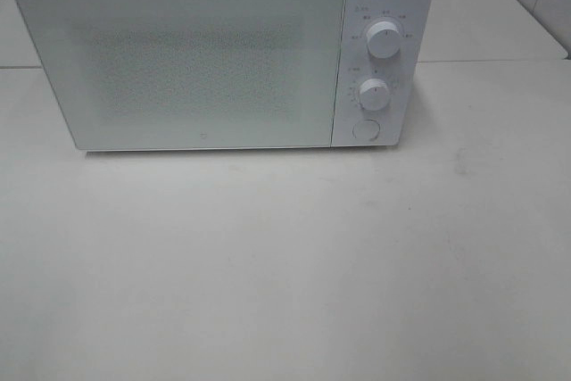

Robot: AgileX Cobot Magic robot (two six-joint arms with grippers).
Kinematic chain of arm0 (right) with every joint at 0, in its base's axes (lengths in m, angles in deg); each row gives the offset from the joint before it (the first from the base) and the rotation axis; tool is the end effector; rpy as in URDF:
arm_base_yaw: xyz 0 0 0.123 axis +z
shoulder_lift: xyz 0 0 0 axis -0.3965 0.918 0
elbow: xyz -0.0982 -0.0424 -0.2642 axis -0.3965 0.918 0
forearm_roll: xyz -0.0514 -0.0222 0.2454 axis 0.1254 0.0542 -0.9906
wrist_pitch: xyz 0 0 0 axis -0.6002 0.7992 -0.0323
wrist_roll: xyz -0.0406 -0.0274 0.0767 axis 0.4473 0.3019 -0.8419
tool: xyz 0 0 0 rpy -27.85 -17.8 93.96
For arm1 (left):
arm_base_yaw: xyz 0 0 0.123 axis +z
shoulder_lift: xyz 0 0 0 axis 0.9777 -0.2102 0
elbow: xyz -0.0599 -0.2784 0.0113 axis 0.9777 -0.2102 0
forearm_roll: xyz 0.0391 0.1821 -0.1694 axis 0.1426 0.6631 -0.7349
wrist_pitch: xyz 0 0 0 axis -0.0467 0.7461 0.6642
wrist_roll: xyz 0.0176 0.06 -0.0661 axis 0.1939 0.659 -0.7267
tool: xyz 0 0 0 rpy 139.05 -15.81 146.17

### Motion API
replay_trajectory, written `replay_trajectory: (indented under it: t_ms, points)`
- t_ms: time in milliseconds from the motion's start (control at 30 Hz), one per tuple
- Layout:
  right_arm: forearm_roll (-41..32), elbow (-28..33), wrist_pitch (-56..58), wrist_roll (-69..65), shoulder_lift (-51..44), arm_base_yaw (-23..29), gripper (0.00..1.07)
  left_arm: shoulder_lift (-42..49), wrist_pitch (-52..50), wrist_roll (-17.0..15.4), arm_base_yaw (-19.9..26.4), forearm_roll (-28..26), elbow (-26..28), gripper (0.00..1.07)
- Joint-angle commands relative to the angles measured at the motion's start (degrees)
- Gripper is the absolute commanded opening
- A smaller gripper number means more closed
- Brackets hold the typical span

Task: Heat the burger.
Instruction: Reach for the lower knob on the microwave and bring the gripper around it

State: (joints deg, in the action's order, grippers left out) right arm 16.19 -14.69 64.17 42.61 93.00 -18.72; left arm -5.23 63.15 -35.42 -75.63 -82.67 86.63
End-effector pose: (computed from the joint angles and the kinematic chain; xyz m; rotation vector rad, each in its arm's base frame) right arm 0.0564 0.0020 0.3175 0.0665 1.9136 0.1164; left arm -0.0054 -0.0061 0.2792 0.0124 2.0234 -0.0356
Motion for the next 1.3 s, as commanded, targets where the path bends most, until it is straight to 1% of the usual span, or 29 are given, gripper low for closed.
replay_trajectory:
  t_ms: [33,67,133,167,233,367,400,467,500,567,633,700,733,767,800,833,867,933,1033,1100,1133,1167,1200,1233,1267,1300]
  points:
    - [-0.1,-0.3,-4.1,-0.1,5.1,-0.5,0.72,1.4,-0.7,-0.5,0.1,0.1,-0.2,1.01]
    - [-0.1,-0.3,-4.1,-0.1,5.1,-0.5,0.72,1.4,-0.7,-0.5,0.1,0.1,-0.2,1.01]
    - [-0.1,-0.3,-6.2,-0.1,8.8,-0.5,0.72,1.4,-0.7,-0.5,0.1,0.1,-0.2,1.01]
    - [-0.1,-0.3,-6.2,-0.1,8.8,-0.5,0.72,1.4,-0.7,-0.5,0.1,0.1,-0.2,1.01]
    - [-0.1,-0.3,-9.0,-0.2,12.3,-0.5,0.72,1.4,-0.7,-0.5,0.1,0.1,-0.2,1.01]
    - [-0.1,-0.3,-12.1,-0.2,15.8,-0.5,0.72,1.4,-0.7,-0.5,0.1,0.1,-0.2,1.01]
    - [-0.1,-0.3,-14.0,-0.2,18.2,-0.5,0.72,1.4,-0.7,-0.5,0.1,0.1,-0.2,1.01]
    - [-0.1,-0.3,-14.9,-0.2,19.1,-0.5,0.72,1.4,-0.7,-0.5,0.1,0.1,-0.2,1.01]
    - [-0.1,-0.3,-17.1,-0.2,21.3,-0.5,0.72,1.4,-0.7,-0.5,0.1,0.1,-0.2,1.01]
    - [-0.1,-0.3,-18.2,-0.2,22.2,-0.5,0.72,1.4,-0.7,-0.5,0.1,0.1,-0.2,1.00]
    - [-0.1,-0.3,-22.1,-0.2,26.4,-0.5,0.72,1.4,-0.7,-0.5,0.1,0.1,-0.2,1.00]
    - [-0.1,-0.1,-23.0,-0.2,27.0,-0.5,0.72,1.4,-0.7,-0.5,0.1,0.1,-0.2,1.00]
    - [-0.1,1.2,-26.5,-0.2,28.3,-0.5,0.72,1.4,-0.7,-0.5,0.1,0.1,-0.2,1.00]
    - [-0.1,1.2,-26.5,-0.2,28.3,-0.5,0.72,1.4,-0.7,-0.5,0.1,0.1,-0.2,1.00]
    - [-0.1,2.3,-29.0,-0.2,28.9,-0.5,0.72,1.4,-0.7,-0.5,0.1,0.1,-0.2,1.00]
    - [-0.1,4.9,-34.6,-0.2,30.4,-0.5,0.72,1.4,-0.7,-0.5,0.1,0.1,-0.2,1.00]
    - [-0.1,4.9,-34.6,-0.2,30.4,-0.5,0.72,1.4,-0.7,-0.5,0.1,0.1,-0.2,1.00]
    - [-0.1,8.0,-41.8,-0.1,32.8,-0.3,0.72,1.4,-0.7,-0.5,0.1,0.1,-0.2,1.00]
    - [-0.1,8.7,-43.5,0.2,33.7,-0.3,0.72,1.4,-0.7,-0.5,0.1,0.1,-0.2,1.00]
    - [-0.1,10.8,-49.5,1.1,37.8,-0.3,0.72,1.4,-0.7,-0.5,0.1,0.1,-0.2,1.00]
    - [-0.1,10.8,-49.5,1.1,37.8,-0.3,0.72,1.4,-0.7,-0.5,0.1,0.1,-0.2,1.00]
    - [-0.1,11.5,-52.1,0.9,39.0,-0.3,0.72,1.4,-0.7,-0.5,0.1,0.1,-0.2,1.00]
    - [-0.1,13.2,-58.6,0.9,41.6,-0.3,0.72,1.4,-0.7,-0.5,0.1,0.1,-0.2,1.00]
    - [-0.1,13.2,-58.6,0.9,41.6,-0.3,0.72,1.4,-0.7,-0.5,0.1,0.1,-0.2,1.00]
    - [-0.1,13.9,-61.6,0.9,42.6,-0.3,0.72,1.4,-0.7,-0.5,0.1,0.1,-0.2,1.00]
    - [-0.1,15.6,-68.7,1.0,45.1,-0.3,0.72,1.4,-0.7,-0.5,0.1,0.1,-0.2,1.00]
